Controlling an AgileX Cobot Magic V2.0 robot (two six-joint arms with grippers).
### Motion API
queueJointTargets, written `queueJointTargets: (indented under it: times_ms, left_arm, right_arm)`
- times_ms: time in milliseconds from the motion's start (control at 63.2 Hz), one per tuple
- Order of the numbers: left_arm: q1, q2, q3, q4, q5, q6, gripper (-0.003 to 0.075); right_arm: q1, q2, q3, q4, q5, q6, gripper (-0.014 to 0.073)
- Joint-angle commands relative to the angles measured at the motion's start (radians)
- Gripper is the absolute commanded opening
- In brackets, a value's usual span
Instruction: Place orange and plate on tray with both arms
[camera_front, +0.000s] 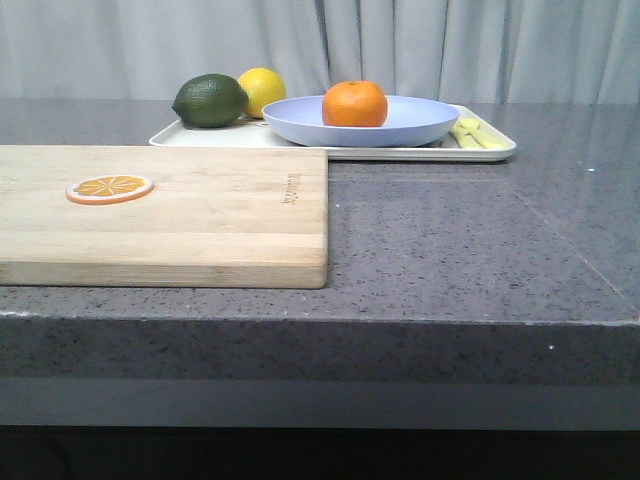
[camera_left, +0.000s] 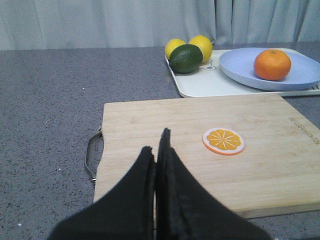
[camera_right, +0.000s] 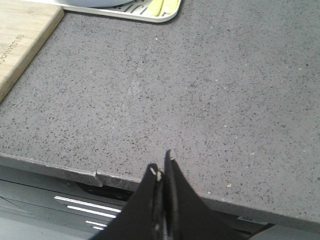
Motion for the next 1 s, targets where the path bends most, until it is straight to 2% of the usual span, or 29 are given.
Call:
queueJointTargets:
  times_ms: [0, 174, 348, 491, 871, 981]
  left_arm:
    - [0.013, -0.038, 0.06, 0.004, -0.201, -0.05, -0.002]
    - [0.019, -0.119, 0.183, 0.179, -0.3, -0.222, -0.002]
    - [0.019, -0.138, 0.26, 0.174, -0.38, -0.222, -0.002]
    - [0.019, -0.138, 0.335, 0.174, -0.505, -0.221, -0.002]
    - [0.02, -0.138, 0.332, 0.172, -0.5, -0.201, -0.002]
    - [0.052, -0.138, 0.332, 0.172, -0.48, -0.201, -0.002]
  right_arm:
    - [-0.001, 0.009, -0.022, -0.004, -0.073, -0.001, -0.0118]
    - [-0.001, 0.009, -0.022, -0.004, -0.073, -0.001, -0.0118]
    - [-0.001, 0.009, -0.022, -0.004, -0.073, -0.001, -0.0118]
    - [-0.001, 0.009, -0.022, -0.004, -0.072, -0.001, -0.0118]
    - [-0.001, 0.009, -0.022, -0.004, -0.073, -0.001, -0.0118]
    - [-0.001, 0.009, -0.022, -0.004, -0.073, -0.001, -0.0118]
